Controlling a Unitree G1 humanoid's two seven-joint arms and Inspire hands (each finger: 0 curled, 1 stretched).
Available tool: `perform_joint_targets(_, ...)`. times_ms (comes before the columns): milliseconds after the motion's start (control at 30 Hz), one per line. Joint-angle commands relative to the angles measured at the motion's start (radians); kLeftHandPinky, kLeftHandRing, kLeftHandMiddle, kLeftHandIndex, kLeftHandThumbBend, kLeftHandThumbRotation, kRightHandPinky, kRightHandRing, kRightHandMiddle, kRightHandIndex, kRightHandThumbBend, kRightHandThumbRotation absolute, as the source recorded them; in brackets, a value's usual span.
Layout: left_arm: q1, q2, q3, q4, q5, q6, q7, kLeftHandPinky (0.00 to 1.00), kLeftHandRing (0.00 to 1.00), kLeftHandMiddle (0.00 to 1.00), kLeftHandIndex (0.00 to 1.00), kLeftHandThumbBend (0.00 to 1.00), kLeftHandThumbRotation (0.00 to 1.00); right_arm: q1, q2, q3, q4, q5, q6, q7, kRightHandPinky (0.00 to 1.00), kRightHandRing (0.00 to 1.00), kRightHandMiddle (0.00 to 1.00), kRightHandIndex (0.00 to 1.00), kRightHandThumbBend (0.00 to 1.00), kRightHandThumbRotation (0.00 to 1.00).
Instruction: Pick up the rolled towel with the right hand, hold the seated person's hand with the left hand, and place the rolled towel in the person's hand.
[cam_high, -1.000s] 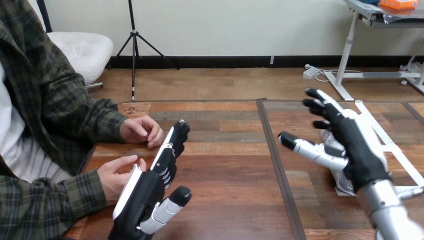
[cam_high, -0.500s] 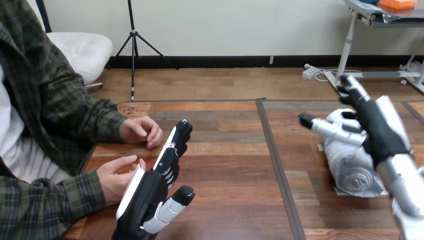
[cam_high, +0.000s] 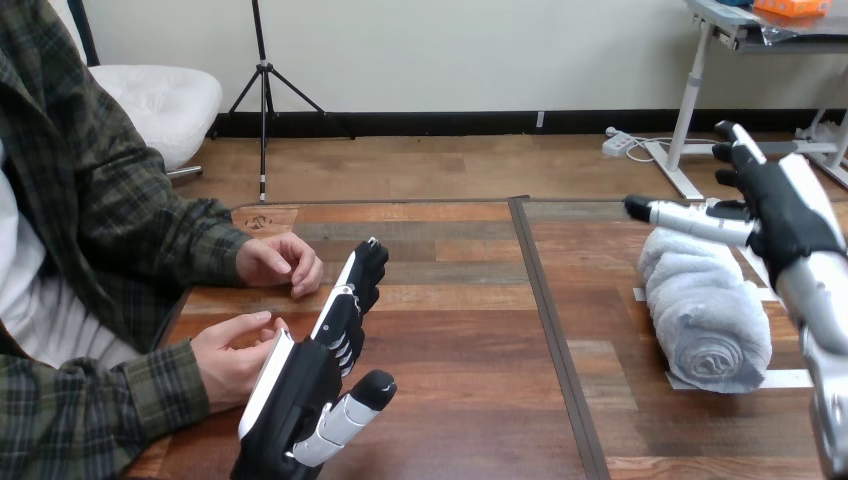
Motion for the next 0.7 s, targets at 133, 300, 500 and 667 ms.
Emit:
perform_joint_targets(133,-0.075,-0.041,-0.035,-0.058,-0.001,0.015,0.015,1.0,1.0,1.0,1.0,1.0,0.83,-0.573,-0.114,0.099,0.506,-0.075,0.07,0.012,0.66,0.83,0.89,1.0,0.97,0.34)
perform_joint_targets(300,-0.07,-0.049,-0.041,-0.073,0.003,0.018,0.013,1.0,1.0,1.0,1.0,1.0,0.83,-0.67,-0.111,0.123,0.66,-0.092,0.078,0.001,0.7,0.86,0.92,1.0,0.98,0.34)
perform_joint_targets(500,-0.056,-0.061,-0.047,-0.087,0.008,0.015,0.016,1.0,1.0,1.0,1.0,1.0,0.83,-0.753,-0.105,0.149,0.806,-0.118,0.087,-0.012,0.76,0.9,0.95,1.0,0.97,0.34)
perform_joint_targets(667,-0.04,-0.068,-0.053,-0.098,0.002,0.005,0.012,1.0,1.0,1.0,1.0,1.0,0.83,-0.788,-0.104,0.165,0.89,-0.122,0.065,-0.008,0.86,0.96,0.98,1.0,0.97,0.33)
